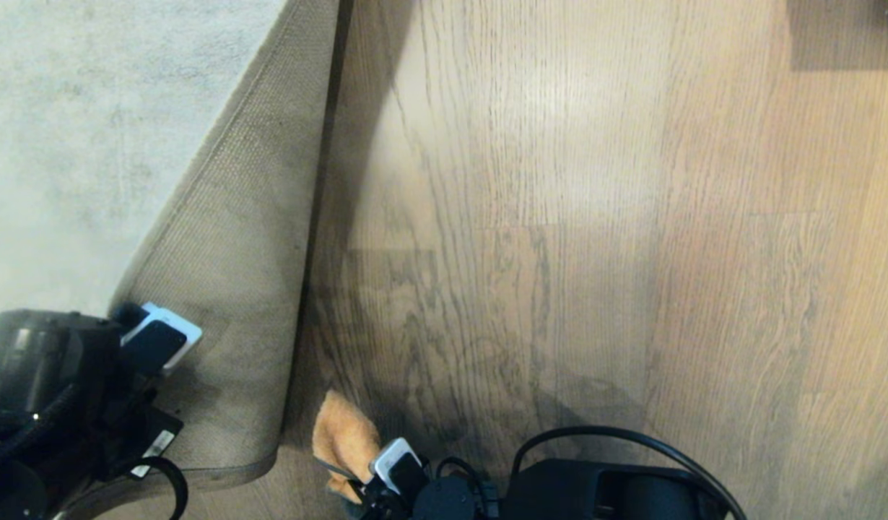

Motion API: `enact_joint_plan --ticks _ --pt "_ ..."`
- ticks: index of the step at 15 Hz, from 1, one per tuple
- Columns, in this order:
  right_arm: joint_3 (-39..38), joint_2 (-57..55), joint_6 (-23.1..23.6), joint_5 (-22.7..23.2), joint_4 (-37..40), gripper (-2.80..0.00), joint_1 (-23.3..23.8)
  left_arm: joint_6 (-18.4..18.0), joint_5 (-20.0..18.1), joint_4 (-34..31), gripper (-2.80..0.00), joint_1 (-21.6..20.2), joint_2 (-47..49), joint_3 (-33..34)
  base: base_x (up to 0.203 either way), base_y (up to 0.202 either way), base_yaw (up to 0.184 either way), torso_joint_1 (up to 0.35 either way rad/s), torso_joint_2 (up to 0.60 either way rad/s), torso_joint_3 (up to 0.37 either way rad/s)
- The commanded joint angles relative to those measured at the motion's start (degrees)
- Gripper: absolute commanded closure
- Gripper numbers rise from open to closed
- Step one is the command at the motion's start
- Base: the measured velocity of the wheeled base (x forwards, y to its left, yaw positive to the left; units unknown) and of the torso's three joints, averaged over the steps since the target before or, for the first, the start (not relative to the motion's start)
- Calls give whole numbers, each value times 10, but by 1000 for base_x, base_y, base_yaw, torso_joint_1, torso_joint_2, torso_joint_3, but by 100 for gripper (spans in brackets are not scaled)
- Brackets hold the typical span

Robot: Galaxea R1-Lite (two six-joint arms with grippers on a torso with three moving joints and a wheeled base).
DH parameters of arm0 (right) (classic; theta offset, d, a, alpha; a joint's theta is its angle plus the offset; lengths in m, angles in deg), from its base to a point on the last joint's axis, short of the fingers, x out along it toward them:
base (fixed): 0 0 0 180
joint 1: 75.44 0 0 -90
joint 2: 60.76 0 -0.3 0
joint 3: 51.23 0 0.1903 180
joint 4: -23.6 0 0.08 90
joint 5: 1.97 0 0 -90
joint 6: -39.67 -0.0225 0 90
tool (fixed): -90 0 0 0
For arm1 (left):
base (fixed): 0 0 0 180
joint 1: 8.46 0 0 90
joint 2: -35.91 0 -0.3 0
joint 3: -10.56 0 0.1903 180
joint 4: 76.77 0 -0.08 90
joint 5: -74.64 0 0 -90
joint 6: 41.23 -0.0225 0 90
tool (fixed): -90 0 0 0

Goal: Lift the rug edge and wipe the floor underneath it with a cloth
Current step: Wipe the floor under the carpet with a rag

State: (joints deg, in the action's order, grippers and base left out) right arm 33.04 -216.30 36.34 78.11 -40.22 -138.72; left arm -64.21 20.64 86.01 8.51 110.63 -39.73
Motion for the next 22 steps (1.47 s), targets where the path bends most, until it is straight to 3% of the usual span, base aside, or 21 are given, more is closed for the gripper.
enact_joint_plan --ticks 1,10,22 --pt "3 -4 0 -3 -22 0 1 -1 2 0 0 0 1 1 0 0 0 0 0 0" --pt "16 9 11 -4 -20 0 6 0 2 0 0 -1 1 3 0 0 0 0 0 0" --pt "-15 23 35 -14 -18 0 80 11 14 -1 0 0 1 3 0 0 0 0 0 0"
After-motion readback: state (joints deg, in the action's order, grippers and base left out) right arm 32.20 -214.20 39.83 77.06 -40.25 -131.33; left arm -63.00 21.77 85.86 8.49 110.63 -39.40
